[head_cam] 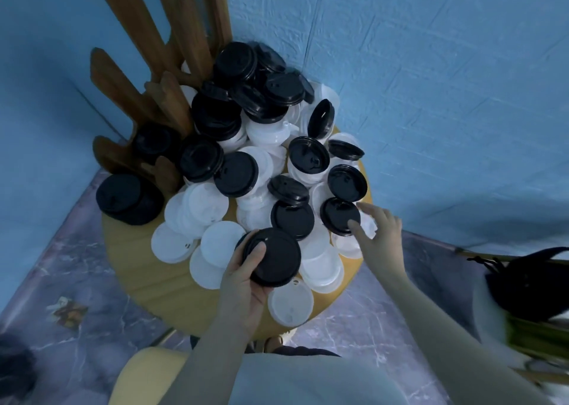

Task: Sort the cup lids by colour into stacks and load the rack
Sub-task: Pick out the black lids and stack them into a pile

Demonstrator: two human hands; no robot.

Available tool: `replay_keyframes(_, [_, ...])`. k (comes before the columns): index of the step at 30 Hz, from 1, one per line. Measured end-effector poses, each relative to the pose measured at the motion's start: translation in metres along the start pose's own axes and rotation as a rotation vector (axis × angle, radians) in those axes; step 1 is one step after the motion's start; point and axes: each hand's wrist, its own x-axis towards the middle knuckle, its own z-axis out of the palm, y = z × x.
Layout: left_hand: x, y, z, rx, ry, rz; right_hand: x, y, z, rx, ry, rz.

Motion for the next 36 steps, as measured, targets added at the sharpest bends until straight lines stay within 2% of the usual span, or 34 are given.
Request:
replay_keyframes(3, [-0.001, 0.0, -0.001, -0.048, -0.008, -0.007, 0.031, 0.01, -0.004, -0.111, 0.016, -0.061])
replay_keyframes(9, [0.004, 0.001, 0.002, -0.042, 0.011, -0.009, 0.067, 0.017, 0.011, -0.382, -0.093, -0.173])
replay_keyframes(18, [0.014, 0.007, 0.001, -0.026, 0.021, 0.02, 0.071, 0.018, 0.02, -0.419, -0.009, -0.311])
replay_keyframes(21, [0.016, 0.009, 0.003, -0.033, 0.01, 0.031, 0.073, 0.015, 0.019, -0.382, 0.036, -0.304])
replay_keyframes(24, [0.018, 0.011, 0.007, -0.04, -0.01, 0.038, 0.07, 0.003, 0.014, -0.267, 0.089, -0.26])
replay_keyframes(26, [0.019, 0.012, 0.01, -0.022, -0.03, 0.044, 0.061, -0.014, 0.003, -0.102, 0.094, -0.16])
replay_keyframes(30, [0.022, 0.011, 0.018, 0.017, -0.063, 0.061, 0.031, -0.059, -0.033, 0.536, 0.045, 0.181])
replay_keyframes(33, [0.023, 0.007, 0.025, 0.037, -0.083, 0.084, 0.008, -0.076, -0.046, 0.945, -0.284, 0.446])
replay_keyframes(35, [0.023, 0.004, 0.029, 0.03, -0.107, 0.085, -0.006, -0.078, -0.041, 0.999, -0.456, 0.553])
replay_keyframes(36, [0.021, 0.002, 0.031, 0.026, -0.121, 0.084, -0.012, -0.078, -0.037, 0.961, -0.469, 0.579])
